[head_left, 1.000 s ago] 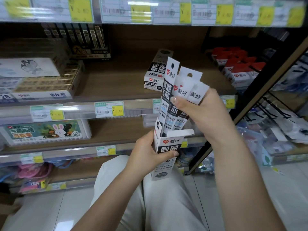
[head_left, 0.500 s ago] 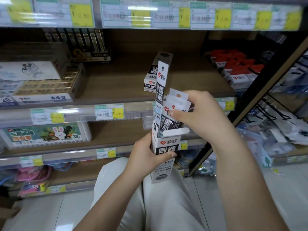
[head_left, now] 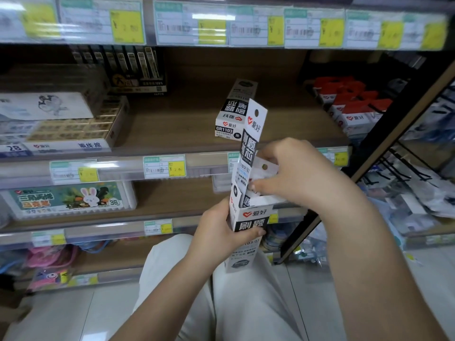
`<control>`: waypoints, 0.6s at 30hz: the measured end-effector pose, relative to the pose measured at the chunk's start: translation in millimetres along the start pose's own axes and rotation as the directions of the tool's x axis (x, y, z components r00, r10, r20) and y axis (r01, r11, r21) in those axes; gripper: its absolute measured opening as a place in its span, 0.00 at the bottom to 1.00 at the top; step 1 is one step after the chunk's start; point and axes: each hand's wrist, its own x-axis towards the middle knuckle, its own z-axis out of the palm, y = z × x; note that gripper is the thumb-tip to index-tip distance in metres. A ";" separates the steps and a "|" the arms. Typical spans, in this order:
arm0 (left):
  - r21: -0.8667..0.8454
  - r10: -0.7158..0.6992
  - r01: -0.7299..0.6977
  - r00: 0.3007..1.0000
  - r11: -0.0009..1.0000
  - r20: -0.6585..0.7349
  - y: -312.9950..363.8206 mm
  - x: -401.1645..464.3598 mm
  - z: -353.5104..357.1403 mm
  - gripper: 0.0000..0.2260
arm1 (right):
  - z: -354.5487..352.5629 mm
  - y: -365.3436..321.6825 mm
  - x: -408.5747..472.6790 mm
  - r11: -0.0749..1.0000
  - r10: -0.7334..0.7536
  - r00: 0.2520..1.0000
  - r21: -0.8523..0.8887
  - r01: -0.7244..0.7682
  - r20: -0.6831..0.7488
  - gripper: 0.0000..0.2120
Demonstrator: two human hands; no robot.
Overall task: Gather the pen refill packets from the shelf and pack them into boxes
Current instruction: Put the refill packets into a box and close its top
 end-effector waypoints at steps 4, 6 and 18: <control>0.011 0.006 -0.006 1.000 1.000 -0.003 -0.3 0.7 2.5 0.20 | 4.6 -2.1 3.6 0.996 -0.020 0.998 -0.086 0.016 -0.056 0.12; 0.016 0.010 -0.010 1.000 1.000 -0.007 -1.1 0.8 3.2 0.20 | 10.9 -2.6 4.1 0.994 -0.042 0.997 -0.104 0.036 -0.059 0.10; 0.030 0.018 -0.017 0.999 0.999 -0.033 -0.5 -2.2 3.2 0.23 | 22.7 -12.0 3.8 0.969 -0.016 0.999 -0.245 0.027 0.044 0.08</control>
